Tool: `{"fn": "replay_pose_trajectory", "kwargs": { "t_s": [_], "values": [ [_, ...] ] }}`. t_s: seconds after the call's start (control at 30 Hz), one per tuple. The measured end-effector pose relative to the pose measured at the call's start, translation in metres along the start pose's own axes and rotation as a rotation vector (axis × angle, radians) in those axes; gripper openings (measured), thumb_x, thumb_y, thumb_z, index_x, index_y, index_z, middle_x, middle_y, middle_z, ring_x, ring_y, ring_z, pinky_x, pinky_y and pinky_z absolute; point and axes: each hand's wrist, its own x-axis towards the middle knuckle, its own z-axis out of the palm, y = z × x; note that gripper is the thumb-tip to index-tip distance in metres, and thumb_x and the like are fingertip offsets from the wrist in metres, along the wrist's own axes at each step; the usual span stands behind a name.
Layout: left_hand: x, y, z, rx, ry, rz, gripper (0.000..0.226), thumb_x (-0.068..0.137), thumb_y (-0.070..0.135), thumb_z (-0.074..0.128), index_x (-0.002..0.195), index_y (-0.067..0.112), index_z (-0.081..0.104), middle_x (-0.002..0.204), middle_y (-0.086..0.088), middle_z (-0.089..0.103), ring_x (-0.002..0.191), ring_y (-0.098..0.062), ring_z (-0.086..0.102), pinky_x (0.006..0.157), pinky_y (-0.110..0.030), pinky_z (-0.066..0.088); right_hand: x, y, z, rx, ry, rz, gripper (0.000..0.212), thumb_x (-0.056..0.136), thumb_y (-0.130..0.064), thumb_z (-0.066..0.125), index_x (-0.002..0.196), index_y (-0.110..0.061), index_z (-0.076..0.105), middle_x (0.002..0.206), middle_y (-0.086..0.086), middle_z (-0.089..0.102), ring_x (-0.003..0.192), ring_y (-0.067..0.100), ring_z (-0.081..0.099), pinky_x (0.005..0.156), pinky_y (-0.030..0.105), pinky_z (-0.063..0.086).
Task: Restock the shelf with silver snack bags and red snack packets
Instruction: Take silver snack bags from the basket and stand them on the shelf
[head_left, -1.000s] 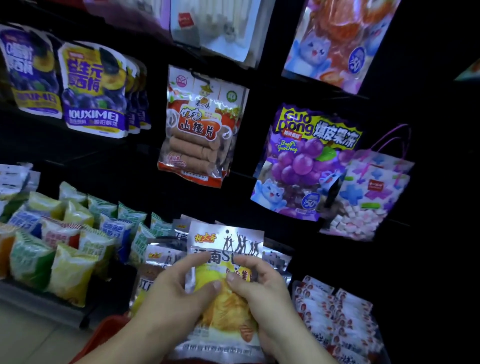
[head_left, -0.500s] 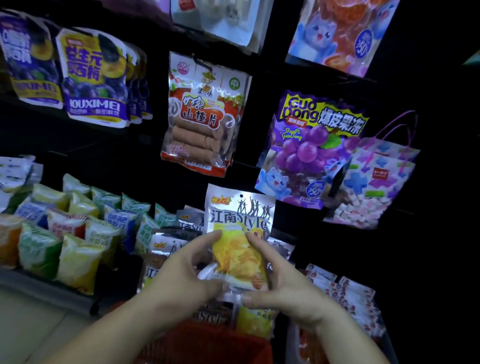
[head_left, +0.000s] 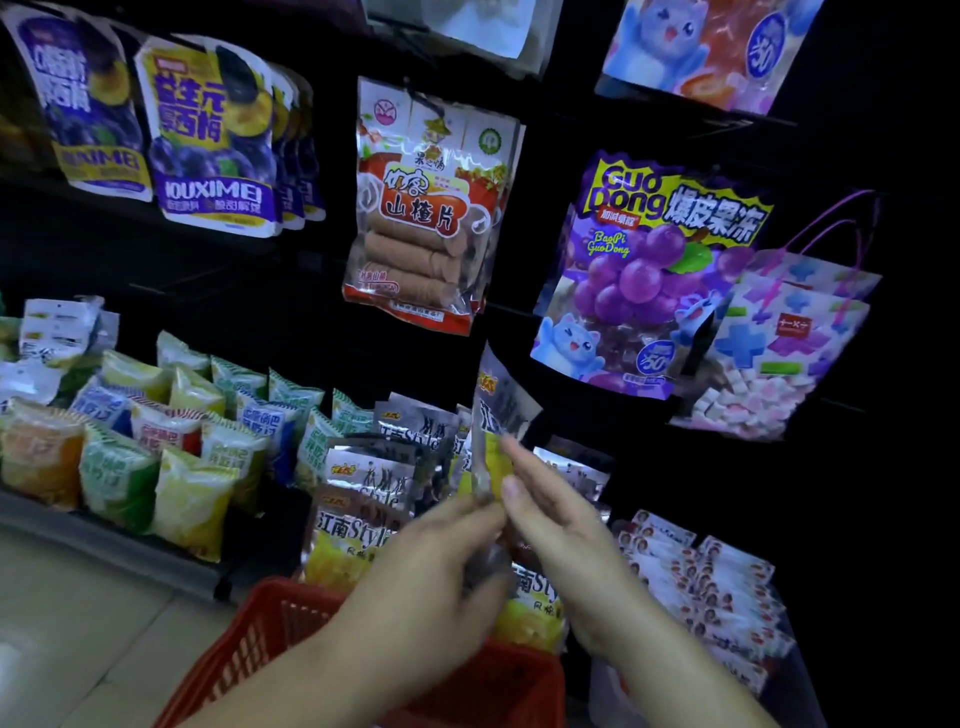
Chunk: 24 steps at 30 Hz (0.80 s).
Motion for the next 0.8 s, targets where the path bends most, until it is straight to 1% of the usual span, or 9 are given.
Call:
{"fn": "replay_pose_trajectory", "kwargs": {
  "t_s": [0.1,0.17,0.23,0.3,0.37,0.43,0.5,0.63,0.8],
  "values": [
    [-0.001,0.012,-0.002,-0.098,-0.162,0.025,0.033,0.095,0.036,0.065,0.123,0.053,0.062,0.15,0.038,0.036,0.134,0.001,0.04,0.094,-0.016,0.043,0.003,-0.001,-0.002,0.041,0.035,0.042,0.041,0.089,-0.042,0.072,0.126,-0.057,0.063,0.119,-0.01,0.072,0.104,0.02,0.072,0.091,0.046,0.06],
    [-0.001,0.015,-0.006,-0.296,-0.154,-0.042,0.033,0.099,0.02,0.065,0.114,0.049,0.071,0.144,0.036,0.048,0.121,0.004,0.057,0.085,-0.017,0.049,0.004,0.0,-0.007,0.04,0.077,0.025,0.049,0.091,-0.029,0.077,0.129,-0.054,0.061,0.124,-0.002,0.071,0.107,0.029,0.071,0.097,0.056,0.056],
    [0.003,0.01,-0.013,-0.445,0.035,-0.214,0.028,0.098,0.012,0.064,0.1,0.038,0.073,0.113,0.01,0.072,0.098,-0.028,0.07,0.081,-0.043,0.06,0.003,0.002,-0.012,0.04,0.085,0.024,0.061,0.093,-0.019,0.075,0.132,-0.059,0.053,0.133,-0.006,0.067,0.116,0.015,0.068,0.099,0.044,0.056],
    [0.007,-0.001,-0.021,-0.406,0.194,-0.33,0.018,0.097,0.021,0.068,0.101,0.038,0.066,0.098,0.012,0.072,0.087,-0.023,0.07,0.075,-0.043,0.06,-0.001,-0.001,-0.015,0.077,0.041,0.034,0.067,0.093,-0.019,0.072,0.138,-0.061,0.045,0.14,-0.005,0.062,0.114,0.009,0.068,0.087,0.025,0.057],
    [0.01,-0.006,-0.027,-0.569,0.206,-0.409,0.023,0.094,0.025,0.072,0.111,0.036,0.062,0.103,0.02,0.072,0.093,-0.011,0.072,0.077,-0.034,0.063,-0.004,-0.003,-0.017,0.126,-0.064,0.061,0.071,0.091,-0.019,0.072,0.143,-0.058,0.043,0.142,0.006,0.061,0.118,0.026,0.068,0.088,0.032,0.058],
    [0.013,-0.004,-0.033,-0.79,0.168,-0.495,0.032,0.093,0.019,0.072,0.119,0.031,0.059,0.11,0.004,0.076,0.098,-0.023,0.075,0.079,-0.042,0.063,-0.004,-0.002,-0.015,0.14,-0.151,0.067,0.072,0.092,-0.016,0.073,0.145,-0.054,0.042,0.135,0.017,0.065,0.121,0.045,0.062,0.099,0.048,0.052],
    [0.012,-0.005,-0.033,-0.798,0.208,-0.491,0.036,0.093,0.011,0.073,0.12,0.032,0.062,0.11,-0.005,0.076,0.094,-0.03,0.075,0.077,-0.046,0.064,-0.002,0.003,-0.016,0.068,-0.097,0.03,0.085,0.089,-0.012,0.077,0.149,-0.057,0.036,0.139,0.01,0.064,0.122,0.046,0.062,0.106,0.054,0.05],
    [0.008,-0.017,-0.031,-0.492,0.204,-0.416,0.052,0.089,0.026,0.079,0.124,0.06,0.06,0.133,0.028,0.058,0.104,0.007,0.061,0.092,-0.026,0.055,-0.001,0.005,-0.011,0.02,0.016,-0.079,0.098,0.087,-0.004,0.078,0.146,-0.068,0.03,0.158,-0.005,0.044,0.128,0.027,0.063,0.099,0.051,0.056],
    [0.005,-0.016,-0.021,-0.367,0.165,-0.353,0.064,0.089,0.033,0.078,0.141,0.056,0.047,0.137,0.043,0.041,0.124,0.027,0.031,0.105,-0.019,0.035,-0.003,0.009,-0.004,-0.026,0.037,-0.049,0.062,0.088,0.002,0.075,0.139,-0.029,0.059,0.146,-0.01,0.055,0.107,-0.001,0.069,0.079,0.023,0.059]
  ]
}}
